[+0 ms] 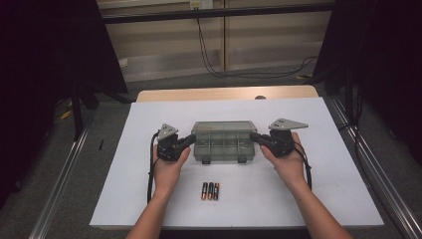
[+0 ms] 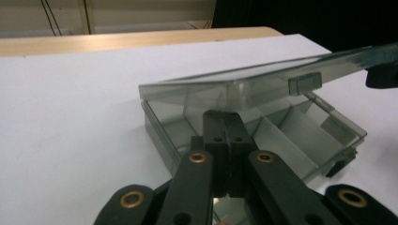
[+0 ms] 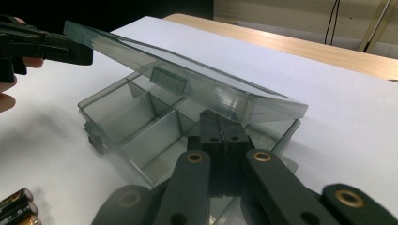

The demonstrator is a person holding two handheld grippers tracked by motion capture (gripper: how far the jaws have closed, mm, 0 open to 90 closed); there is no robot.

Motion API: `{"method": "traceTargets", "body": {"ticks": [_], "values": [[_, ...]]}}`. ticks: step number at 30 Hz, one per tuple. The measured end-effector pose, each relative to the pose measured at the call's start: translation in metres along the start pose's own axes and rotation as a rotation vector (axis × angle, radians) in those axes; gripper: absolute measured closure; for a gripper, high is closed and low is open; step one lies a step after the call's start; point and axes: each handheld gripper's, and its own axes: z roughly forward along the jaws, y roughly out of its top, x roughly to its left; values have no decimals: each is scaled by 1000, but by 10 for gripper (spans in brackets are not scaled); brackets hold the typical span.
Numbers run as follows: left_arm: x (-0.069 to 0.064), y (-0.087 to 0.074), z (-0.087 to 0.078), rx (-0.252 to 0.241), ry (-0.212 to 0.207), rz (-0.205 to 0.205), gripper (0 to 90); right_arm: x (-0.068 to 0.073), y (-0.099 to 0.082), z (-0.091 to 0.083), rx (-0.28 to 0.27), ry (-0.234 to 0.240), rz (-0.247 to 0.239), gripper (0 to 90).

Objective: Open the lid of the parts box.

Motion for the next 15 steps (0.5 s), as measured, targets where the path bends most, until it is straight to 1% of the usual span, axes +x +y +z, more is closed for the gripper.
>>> {"method": "traceTargets", "body": {"ticks": [1,2,3,4,5,6,7,9,10,12,13,15], "values": [[1,2,1,-1,-1,5,900,-1,1,1,-6,-4,2,900],[1,3,2,-8,-8,-2,900,-1,2,1,-9,-7,8,900],[1,5,2,-9,-2,5,900,-2,3,1,-14,-9,11,900],[1,6,3,-11,-6,7,900,-2,5,1,-18,-15,11,900],[2,7,4,-16,-8,4,900,-2,6,1,-20,-17,9,900],[2,8,5,-16,-1,2,900,-2,7,2,-25,-23,14,900],[2,9,5,-17,-3,1,900,-3,9,2,-23,-23,8,900],[3,11,8,-22,-4,8,900,-5,11,4,-23,-24,13,900],[3,12,9,-23,2,5,900,-5,12,4,-24,-27,20,900],[3,13,10,-26,1,6,900,-7,15,6,-24,-25,17,900],[3,14,11,-26,-4,12,900,-7,16,6,-23,-24,20,900],[3,15,10,-37,-16,4,900,-8,18,7,-23,-27,18,900]]}}
